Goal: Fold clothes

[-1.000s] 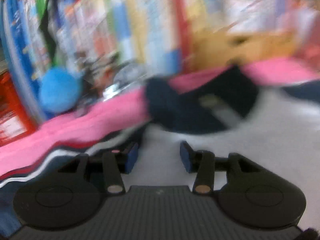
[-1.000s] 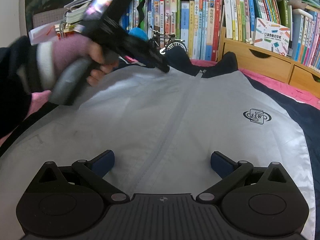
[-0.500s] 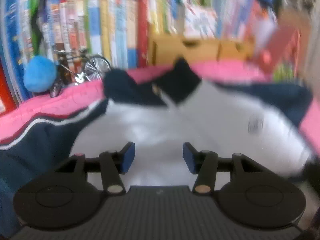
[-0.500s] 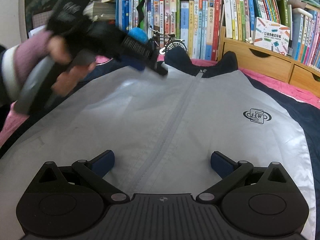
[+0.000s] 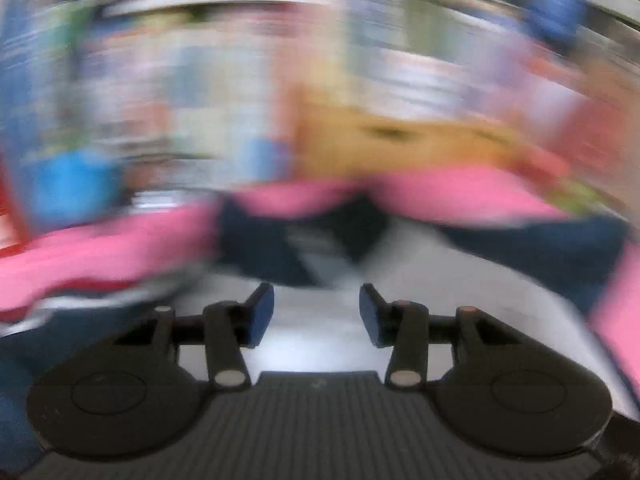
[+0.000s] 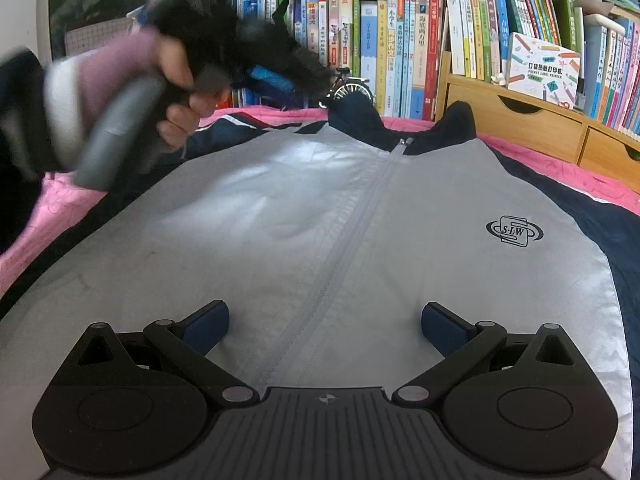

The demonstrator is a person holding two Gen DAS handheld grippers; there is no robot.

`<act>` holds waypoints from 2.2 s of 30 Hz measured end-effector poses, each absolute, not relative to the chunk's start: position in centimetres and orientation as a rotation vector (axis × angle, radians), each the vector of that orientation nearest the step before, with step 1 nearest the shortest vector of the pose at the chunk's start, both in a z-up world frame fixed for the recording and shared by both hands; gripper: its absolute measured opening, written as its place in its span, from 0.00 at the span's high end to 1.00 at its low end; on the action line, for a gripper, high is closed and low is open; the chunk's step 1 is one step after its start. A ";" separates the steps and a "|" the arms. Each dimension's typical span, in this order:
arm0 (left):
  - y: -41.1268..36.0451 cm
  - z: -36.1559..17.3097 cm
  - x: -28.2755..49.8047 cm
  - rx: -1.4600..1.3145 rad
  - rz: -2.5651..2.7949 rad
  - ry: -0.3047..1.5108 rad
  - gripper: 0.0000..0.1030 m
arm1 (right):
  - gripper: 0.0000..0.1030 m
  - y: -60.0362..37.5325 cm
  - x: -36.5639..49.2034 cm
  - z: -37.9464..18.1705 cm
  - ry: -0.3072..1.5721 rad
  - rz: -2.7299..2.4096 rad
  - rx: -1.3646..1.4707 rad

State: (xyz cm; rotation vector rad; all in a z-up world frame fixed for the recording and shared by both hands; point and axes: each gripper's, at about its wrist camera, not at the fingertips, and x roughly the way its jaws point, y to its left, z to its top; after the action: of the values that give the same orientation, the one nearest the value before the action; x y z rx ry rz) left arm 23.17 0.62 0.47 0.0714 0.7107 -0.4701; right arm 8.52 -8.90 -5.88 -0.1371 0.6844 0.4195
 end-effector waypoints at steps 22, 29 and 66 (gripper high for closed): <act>-6.4 -2.1 31.3 0.046 -0.366 0.731 0.51 | 0.00 -9.1 8.4 -5.7 0.691 0.410 -0.102; 1.8 -0.8 25.0 0.084 -0.288 0.724 0.45 | 0.00 -9.2 8.2 -5.6 0.692 0.410 -0.104; 7.9 -3.5 -0.7 0.134 -0.072 0.581 0.17 | 0.00 -11.9 0.1 -5.2 0.618 0.310 -0.173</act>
State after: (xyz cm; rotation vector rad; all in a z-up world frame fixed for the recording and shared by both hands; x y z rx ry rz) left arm -0.72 7.89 -3.50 0.1337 0.5807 -0.0719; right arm 0.05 -11.93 -5.21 -0.1726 0.6182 0.3100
